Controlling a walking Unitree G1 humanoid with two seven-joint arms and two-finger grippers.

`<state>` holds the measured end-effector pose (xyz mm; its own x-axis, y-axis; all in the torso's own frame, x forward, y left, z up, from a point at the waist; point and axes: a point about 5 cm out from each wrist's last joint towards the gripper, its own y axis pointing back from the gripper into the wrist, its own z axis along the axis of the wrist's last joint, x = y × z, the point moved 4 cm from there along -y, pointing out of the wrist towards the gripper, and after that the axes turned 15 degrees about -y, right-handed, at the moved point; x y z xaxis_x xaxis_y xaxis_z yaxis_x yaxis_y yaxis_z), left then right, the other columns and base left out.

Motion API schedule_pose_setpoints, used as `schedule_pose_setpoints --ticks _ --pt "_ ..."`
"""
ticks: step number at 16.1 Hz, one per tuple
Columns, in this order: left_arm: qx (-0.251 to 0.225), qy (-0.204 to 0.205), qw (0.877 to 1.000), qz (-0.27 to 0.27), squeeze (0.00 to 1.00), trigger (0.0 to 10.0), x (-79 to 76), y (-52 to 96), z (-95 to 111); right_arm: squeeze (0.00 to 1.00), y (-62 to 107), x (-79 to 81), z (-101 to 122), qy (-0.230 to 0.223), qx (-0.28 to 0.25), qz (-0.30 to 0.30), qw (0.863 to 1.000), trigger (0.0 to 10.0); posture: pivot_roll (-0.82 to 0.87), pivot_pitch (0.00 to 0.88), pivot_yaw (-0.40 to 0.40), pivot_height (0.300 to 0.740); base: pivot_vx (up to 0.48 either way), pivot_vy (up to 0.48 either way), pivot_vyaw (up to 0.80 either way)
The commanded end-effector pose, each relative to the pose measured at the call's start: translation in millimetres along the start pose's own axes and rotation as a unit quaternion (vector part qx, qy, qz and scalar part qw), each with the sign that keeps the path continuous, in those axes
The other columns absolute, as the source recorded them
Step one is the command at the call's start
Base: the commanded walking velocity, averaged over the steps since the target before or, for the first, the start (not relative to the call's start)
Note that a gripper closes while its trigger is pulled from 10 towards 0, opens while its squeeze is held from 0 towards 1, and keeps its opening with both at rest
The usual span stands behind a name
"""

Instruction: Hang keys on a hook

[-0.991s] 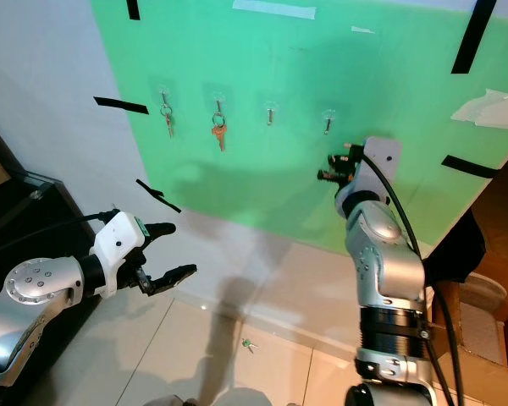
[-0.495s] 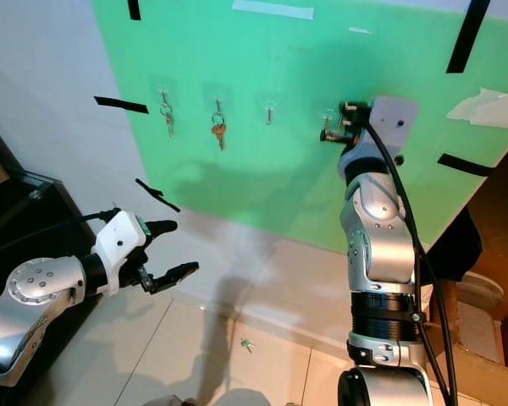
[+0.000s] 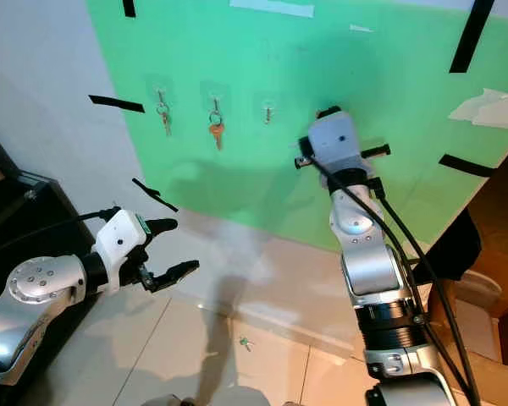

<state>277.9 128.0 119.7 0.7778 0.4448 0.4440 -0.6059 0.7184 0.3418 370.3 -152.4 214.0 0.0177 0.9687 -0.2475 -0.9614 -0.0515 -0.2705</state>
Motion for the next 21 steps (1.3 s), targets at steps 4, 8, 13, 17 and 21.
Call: schedule_pose_setpoints --ticks 4,8,13,17,21 --pt "0.004 -0.004 1.000 0.005 0.17 10.0 3.6 0.5 -1 0.00 2.1 -4.8 -3 0.084 -0.016 -0.016 0.996 10.0 -0.05 0.000 0.007 0.740 0.000 0.000 0.00" --pt "0.004 -0.004 1.000 0.004 0.17 10.0 4.1 -0.2 -1 0.00 3.5 0.7 -19 0.124 0.011 0.003 0.992 10.0 -0.05 0.000 0.010 0.740 0.000 0.000 0.00" --pt "0.003 -0.002 1.000 0.006 0.17 10.0 5.6 -1.1 -1 0.00 2.2 5.5 -28 0.151 0.013 0.009 0.988 10.0 -0.05 0.000 0.011 0.740 0.000 0.000 0.00" --pt "0.004 -0.002 1.000 0.007 0.17 10.0 6.3 -1.4 0 0.00 -1.2 0.8 -27 0.151 0.009 -0.003 0.988 10.0 -0.05 0.000 0.009 0.740 0.000 0.000 0.00" --pt "0.003 -0.003 1.000 0.007 0.17 10.0 6.7 -1.8 0 0.00 0.0 10.8 -33 0.133 0.020 0.022 0.991 10.0 -0.05 0.000 0.009 0.740 0.000 0.000 0.00"
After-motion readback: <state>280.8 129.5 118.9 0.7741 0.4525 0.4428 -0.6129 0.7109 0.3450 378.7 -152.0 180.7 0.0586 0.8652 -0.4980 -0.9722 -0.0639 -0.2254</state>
